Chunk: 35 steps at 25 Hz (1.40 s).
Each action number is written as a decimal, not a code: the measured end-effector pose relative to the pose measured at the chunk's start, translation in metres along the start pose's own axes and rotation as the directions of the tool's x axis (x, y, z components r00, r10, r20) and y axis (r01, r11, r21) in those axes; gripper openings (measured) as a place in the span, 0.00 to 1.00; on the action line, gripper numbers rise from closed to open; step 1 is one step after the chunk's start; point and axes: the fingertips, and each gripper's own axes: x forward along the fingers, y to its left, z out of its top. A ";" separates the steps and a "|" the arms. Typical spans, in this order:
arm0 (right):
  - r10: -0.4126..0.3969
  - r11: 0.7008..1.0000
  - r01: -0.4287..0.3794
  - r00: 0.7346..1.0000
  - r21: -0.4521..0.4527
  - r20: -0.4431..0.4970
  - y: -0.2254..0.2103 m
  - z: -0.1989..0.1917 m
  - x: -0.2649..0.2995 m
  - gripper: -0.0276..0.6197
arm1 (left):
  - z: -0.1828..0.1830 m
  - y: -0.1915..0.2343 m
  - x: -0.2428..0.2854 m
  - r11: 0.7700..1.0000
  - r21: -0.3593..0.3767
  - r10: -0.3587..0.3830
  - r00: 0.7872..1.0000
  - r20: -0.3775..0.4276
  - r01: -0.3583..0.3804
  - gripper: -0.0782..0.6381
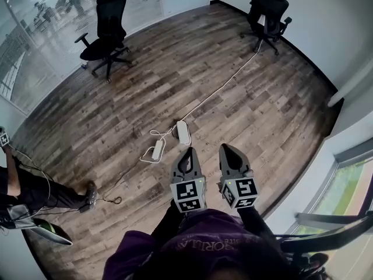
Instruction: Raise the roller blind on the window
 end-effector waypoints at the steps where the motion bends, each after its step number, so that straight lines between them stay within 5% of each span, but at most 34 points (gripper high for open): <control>1: 0.007 1.000 -0.007 1.000 -0.002 0.004 -0.005 0.007 0.020 0.04 | 0.008 0.007 0.020 1.000 0.000 -0.001 1.000 0.004 0.001 0.11; 8: 0.039 0.999 -0.037 0.998 -0.039 0.047 -0.023 0.056 0.153 0.04 | 0.063 0.066 0.133 1.000 0.008 -0.008 0.999 0.040 0.008 0.11; 14: 0.033 0.999 -0.033 0.999 -0.022 0.005 -0.040 0.053 0.222 0.04 | 0.071 0.098 0.196 1.000 -0.028 -0.005 1.000 0.018 0.006 0.11; 26: 0.170 0.985 -0.171 0.985 -0.036 -0.023 -0.116 0.077 0.431 0.04 | 0.107 0.161 0.384 0.984 -0.076 0.164 0.986 0.016 -0.162 0.11; 35: 0.265 0.960 -0.263 0.964 -0.095 0.014 -0.211 0.151 0.609 0.04 | 0.185 0.183 0.572 0.976 -0.061 0.213 0.973 0.092 -0.208 0.11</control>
